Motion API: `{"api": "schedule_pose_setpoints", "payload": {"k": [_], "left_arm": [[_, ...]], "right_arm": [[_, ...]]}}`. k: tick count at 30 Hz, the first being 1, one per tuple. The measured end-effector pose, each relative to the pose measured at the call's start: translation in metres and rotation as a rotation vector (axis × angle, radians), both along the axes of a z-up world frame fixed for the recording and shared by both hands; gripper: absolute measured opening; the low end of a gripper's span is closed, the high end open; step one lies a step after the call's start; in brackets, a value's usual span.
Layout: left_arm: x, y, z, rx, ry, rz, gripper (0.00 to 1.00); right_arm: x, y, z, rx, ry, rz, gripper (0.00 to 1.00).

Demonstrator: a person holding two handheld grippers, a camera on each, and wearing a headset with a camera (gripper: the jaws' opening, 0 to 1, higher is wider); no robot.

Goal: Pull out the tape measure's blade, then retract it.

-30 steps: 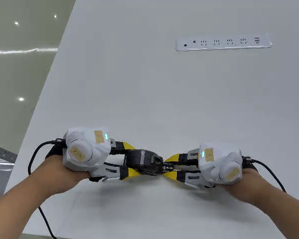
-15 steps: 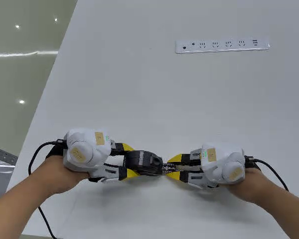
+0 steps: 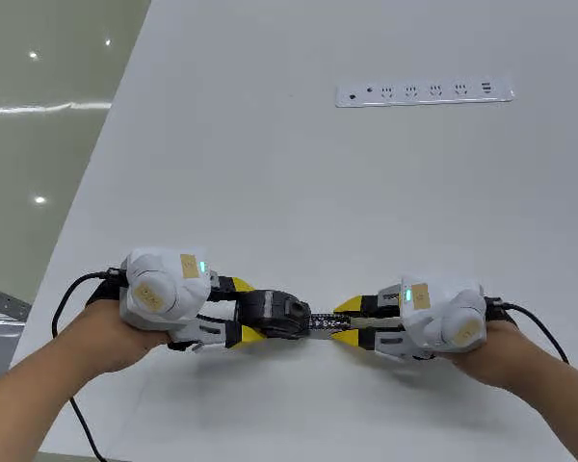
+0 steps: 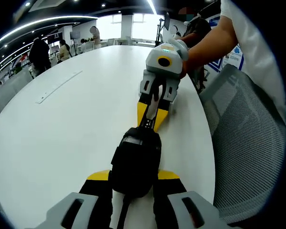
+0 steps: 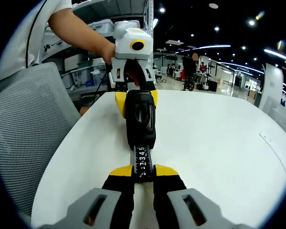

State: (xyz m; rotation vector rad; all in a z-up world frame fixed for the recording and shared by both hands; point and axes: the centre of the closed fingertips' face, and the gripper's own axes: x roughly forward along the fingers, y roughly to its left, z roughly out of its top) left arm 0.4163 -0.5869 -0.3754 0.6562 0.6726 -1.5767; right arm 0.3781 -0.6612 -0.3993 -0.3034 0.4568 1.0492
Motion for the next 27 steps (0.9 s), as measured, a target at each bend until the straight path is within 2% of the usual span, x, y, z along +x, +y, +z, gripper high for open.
{"api": "schedule_pose_setpoints", "payload": {"k": [13, 27], "left_arm": [[-0.001, 0.000, 0.000, 0.007, -0.001, -0.004, 0.30], [-0.001, -0.001, 0.000, 0.008, 0.001, -0.007, 0.30]], "right_arm": [[-0.011, -0.025, 0.003, -0.035, 0.004, -0.005, 0.12], [-0.027, -0.062, 0.004, -0.077, 0.021, -0.032, 0.12]]}}
